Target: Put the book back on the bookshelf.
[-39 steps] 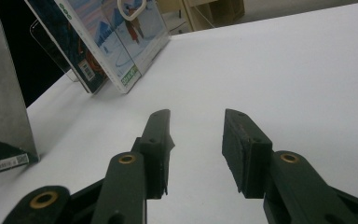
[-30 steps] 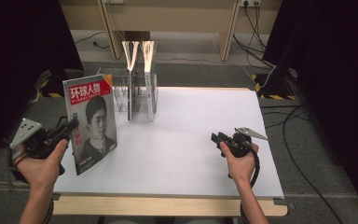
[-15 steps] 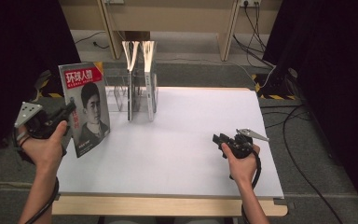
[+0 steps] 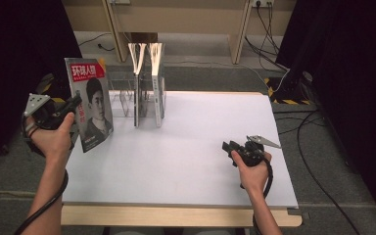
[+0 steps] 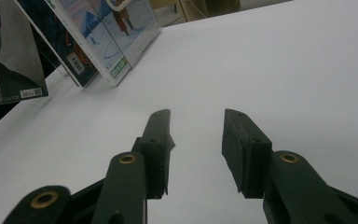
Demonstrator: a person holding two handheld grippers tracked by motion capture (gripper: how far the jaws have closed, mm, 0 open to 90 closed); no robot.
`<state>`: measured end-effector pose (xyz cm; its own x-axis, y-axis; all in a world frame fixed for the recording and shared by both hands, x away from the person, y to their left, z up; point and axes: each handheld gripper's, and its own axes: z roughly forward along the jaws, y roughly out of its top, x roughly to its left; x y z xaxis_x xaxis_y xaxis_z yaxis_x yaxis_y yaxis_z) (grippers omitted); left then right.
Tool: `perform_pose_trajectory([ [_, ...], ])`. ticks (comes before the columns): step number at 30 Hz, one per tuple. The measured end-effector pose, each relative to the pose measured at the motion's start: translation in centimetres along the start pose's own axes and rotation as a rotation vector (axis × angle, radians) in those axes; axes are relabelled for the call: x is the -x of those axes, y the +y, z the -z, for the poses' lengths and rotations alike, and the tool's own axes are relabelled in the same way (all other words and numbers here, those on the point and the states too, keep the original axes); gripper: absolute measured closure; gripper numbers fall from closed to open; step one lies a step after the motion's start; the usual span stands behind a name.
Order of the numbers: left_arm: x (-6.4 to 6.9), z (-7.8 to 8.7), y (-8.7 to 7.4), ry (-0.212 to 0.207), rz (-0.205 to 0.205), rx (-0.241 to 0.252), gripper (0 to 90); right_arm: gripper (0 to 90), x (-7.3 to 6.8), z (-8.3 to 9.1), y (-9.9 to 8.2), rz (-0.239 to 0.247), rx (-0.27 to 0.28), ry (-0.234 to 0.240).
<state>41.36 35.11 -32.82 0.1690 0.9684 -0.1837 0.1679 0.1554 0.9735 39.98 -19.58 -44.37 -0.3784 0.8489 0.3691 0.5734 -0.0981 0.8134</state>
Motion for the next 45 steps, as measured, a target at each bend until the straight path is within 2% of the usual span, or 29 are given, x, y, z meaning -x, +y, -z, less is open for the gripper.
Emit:
perform_pose_trajectory([
  [6, 0.4, -2.1, 0.6, 0.007, 0.004, 0.011, 86.8, 62.3, 0.2, -0.1, -0.1, 0.004, -0.002, 0.000],
  [14, 0.6, -4.5, 1.3, 0.027, -0.016, 0.003, 86.8, 62.4, 0.5, 0.0, -0.2, -0.004, -0.005, -0.005],
  [18, 0.6, -5.4, 1.3, 0.033, -0.016, 0.004, 86.8, 62.4, 0.6, 0.0, -0.2, -0.006, -0.005, -0.005],
  [22, 0.5, -6.2, 1.3, 0.038, -0.022, 0.026, 86.7, 62.5, 0.5, 0.0, -0.3, -0.014, -0.012, -0.006],
  [24, 0.5, -6.6, 1.3, 0.044, -0.024, 0.035, 86.7, 62.5, 0.6, -0.1, -0.3, 0.004, -0.015, -0.005],
  [29, 0.3, -7.5, 0.6, 0.066, -0.025, 0.046, 86.6, 62.4, 0.6, -0.3, -0.4, -0.001, -0.017, -0.004],
  [34, 0.1, -7.2, -0.3, 0.075, -0.056, 0.070, 86.4, 62.5, 0.6, -0.1, -0.4, -0.004, -0.018, 0.000],
  [37, 0.0, -6.4, -0.6, 0.100, -0.101, 0.069, 86.1, 62.5, 0.6, -0.1, -0.5, -0.003, -0.020, 0.001],
  [38, -0.2, -6.1, -0.7, 0.101, -0.099, 0.067, 86.1, 62.5, 0.6, -0.1, -0.5, -0.006, -0.021, 0.001],
  [41, -0.3, -5.4, -1.0, 0.085, -0.103, 0.048, 86.0, 62.5, 0.6, 0.0, -0.4, -0.003, -0.015, 0.001],
  [45, -0.6, -3.6, -2.0, 0.077, -0.101, 0.000, 85.7, 62.5, 0.5, 0.1, -0.3, 0.001, -0.013, 0.002],
])
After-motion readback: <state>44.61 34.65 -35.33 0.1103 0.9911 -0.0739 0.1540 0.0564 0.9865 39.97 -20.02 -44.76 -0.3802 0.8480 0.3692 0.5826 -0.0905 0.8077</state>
